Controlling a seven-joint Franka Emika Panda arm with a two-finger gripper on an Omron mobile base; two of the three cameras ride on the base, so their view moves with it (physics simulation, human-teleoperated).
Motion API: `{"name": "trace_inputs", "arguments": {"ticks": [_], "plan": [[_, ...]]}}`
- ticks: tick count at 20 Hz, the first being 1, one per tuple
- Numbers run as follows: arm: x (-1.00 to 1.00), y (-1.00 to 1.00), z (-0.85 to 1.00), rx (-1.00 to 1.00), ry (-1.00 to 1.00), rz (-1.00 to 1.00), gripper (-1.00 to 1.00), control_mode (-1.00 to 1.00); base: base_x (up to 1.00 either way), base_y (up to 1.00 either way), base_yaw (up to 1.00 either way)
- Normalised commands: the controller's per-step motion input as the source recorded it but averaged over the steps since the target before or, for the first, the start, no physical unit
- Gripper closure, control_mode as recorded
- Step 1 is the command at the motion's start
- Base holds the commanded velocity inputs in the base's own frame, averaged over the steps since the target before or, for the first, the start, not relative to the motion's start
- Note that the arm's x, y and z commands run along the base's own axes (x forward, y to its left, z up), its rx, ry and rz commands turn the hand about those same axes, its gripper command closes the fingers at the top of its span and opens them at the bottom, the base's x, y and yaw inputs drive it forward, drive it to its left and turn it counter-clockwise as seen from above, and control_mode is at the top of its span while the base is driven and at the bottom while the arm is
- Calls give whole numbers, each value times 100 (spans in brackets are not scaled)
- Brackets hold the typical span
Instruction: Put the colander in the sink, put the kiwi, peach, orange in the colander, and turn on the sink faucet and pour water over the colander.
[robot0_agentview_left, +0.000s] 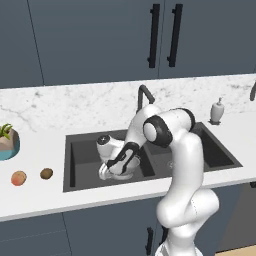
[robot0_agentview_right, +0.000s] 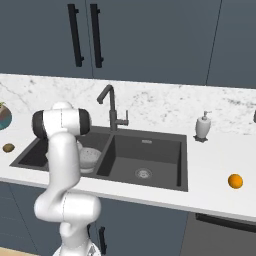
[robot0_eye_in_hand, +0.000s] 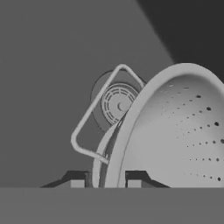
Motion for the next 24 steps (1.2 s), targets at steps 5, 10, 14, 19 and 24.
{"name": "trace_inputs", "arguments": {"ticks": [5,10,14,19,24], "plan": [[23,0,-31,0,4,0,100,-100,0,0,0],[30,6,-20,1,1,0,100,-100,0,0,0],[17,9,-12,8,1,0,100,-100,0,0,0],[18,-2,-9,7,6,0,100,-100,0,0,0],[20,-8,-6,1,5,1,100,-100,0,0,0]]}}
